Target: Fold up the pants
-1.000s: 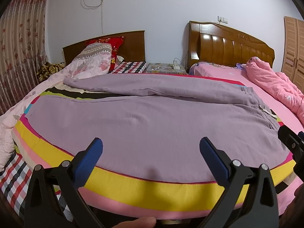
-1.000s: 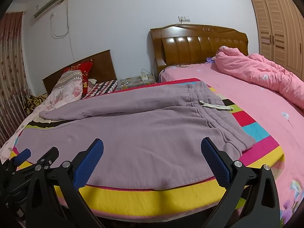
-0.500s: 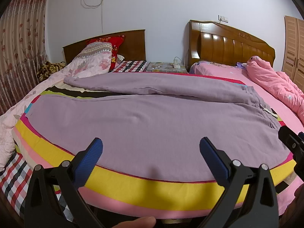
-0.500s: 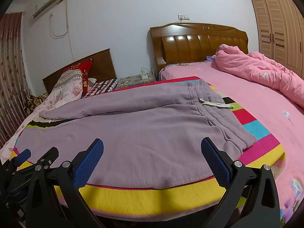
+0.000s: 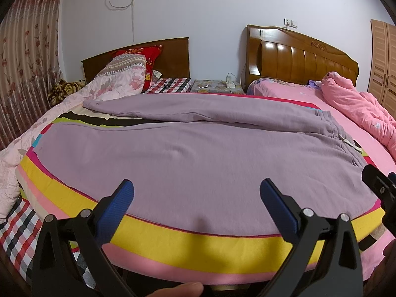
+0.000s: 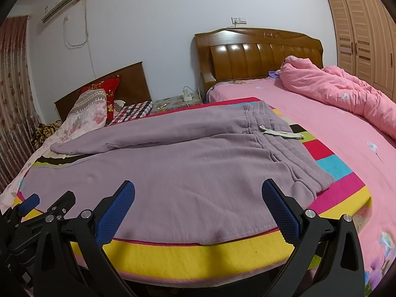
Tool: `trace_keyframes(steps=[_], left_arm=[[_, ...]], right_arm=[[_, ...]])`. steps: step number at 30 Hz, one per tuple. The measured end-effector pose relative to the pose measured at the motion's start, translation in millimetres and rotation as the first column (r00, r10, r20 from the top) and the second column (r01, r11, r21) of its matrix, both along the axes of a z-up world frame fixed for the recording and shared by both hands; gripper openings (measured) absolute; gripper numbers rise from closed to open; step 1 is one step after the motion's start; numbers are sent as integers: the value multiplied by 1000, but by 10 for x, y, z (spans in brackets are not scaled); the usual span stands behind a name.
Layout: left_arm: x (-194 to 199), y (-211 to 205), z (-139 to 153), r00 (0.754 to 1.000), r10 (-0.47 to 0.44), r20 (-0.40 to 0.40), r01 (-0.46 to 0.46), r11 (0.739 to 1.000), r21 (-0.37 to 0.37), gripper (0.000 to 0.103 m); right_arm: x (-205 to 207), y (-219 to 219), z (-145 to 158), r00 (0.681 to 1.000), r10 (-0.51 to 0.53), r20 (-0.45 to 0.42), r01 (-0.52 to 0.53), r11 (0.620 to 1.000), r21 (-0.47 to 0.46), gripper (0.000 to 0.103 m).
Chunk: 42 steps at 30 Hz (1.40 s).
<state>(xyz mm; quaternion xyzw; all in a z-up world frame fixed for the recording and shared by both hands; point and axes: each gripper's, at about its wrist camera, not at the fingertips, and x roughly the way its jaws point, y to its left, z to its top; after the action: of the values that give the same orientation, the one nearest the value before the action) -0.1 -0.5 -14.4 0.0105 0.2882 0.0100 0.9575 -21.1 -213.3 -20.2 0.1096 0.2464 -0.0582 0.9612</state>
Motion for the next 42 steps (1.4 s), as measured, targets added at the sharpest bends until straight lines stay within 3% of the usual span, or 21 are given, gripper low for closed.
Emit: trace_keyframes(steps=[25,32,35,39,42], left_arm=[[-34,19,-75,1000,-2,-12,2,1000,3,102],[154,-48,-83,994,-64,-88,68,997,42,102],[405,-145,-7,973,-181,-145,196,976,95,102],[886,-242,184,964,-228,-135,260,911,319,102],[1454,-182,233,943,-226,-244,301,893,335,102]], right_arm=[[16,-13,-28,1000,2,-13,-2,1000,0,99],[159,-45,-74,998,39,-45,-41,998,-39,99],[443,-239,-8,988,129,-88,-130,991,-5,99],[1086,-845,145,976,181,-123,-165,978,130,99],[1638,-1214,288,982,147,-121,-138,987,83,99]])
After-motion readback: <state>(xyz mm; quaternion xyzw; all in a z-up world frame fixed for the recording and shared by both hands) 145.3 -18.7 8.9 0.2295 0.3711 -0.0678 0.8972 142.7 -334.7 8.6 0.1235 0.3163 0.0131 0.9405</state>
